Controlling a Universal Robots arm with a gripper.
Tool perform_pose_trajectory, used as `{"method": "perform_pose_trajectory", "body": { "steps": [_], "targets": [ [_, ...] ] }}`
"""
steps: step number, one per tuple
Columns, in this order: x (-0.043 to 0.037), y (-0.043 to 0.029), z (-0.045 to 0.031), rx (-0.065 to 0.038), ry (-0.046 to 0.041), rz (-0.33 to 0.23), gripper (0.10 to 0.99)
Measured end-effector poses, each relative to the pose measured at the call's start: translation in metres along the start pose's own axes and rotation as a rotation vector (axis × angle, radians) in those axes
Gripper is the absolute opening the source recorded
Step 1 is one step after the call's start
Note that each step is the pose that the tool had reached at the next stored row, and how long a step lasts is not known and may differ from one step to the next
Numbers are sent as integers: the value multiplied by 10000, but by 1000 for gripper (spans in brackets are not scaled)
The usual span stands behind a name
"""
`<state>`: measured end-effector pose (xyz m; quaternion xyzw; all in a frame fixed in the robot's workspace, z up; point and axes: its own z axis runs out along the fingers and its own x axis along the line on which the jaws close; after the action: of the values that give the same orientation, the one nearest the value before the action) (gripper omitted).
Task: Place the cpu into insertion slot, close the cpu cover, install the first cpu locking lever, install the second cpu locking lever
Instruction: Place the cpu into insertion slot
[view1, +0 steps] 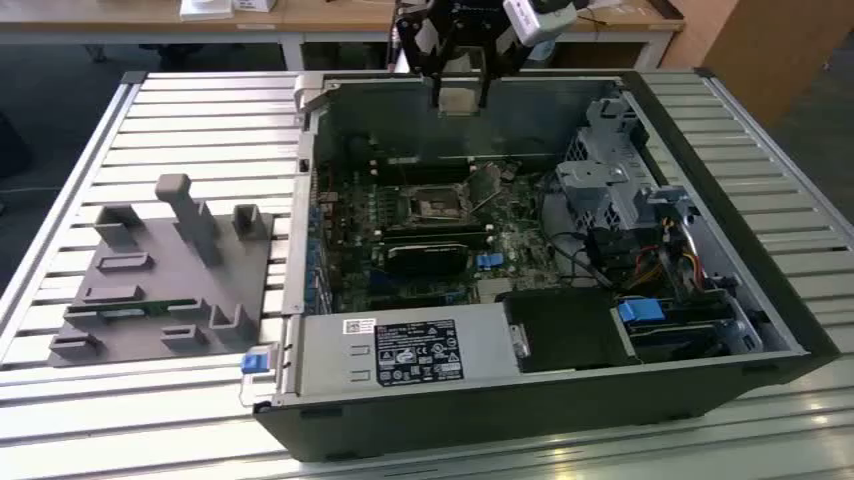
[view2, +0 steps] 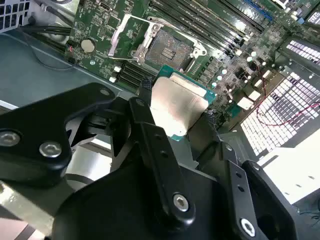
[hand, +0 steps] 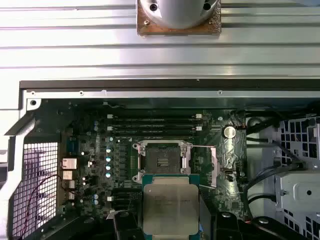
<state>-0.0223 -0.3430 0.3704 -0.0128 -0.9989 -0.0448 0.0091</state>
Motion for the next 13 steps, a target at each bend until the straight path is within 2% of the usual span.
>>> {"method": "perform_pose_trajectory", "body": {
  "steps": [8, 13],
  "targets": [
    [0, 0, 0, -1, -2, 23, 537],
    [2, 0, 0, -4, -20, 229, 537]
  ]
}}
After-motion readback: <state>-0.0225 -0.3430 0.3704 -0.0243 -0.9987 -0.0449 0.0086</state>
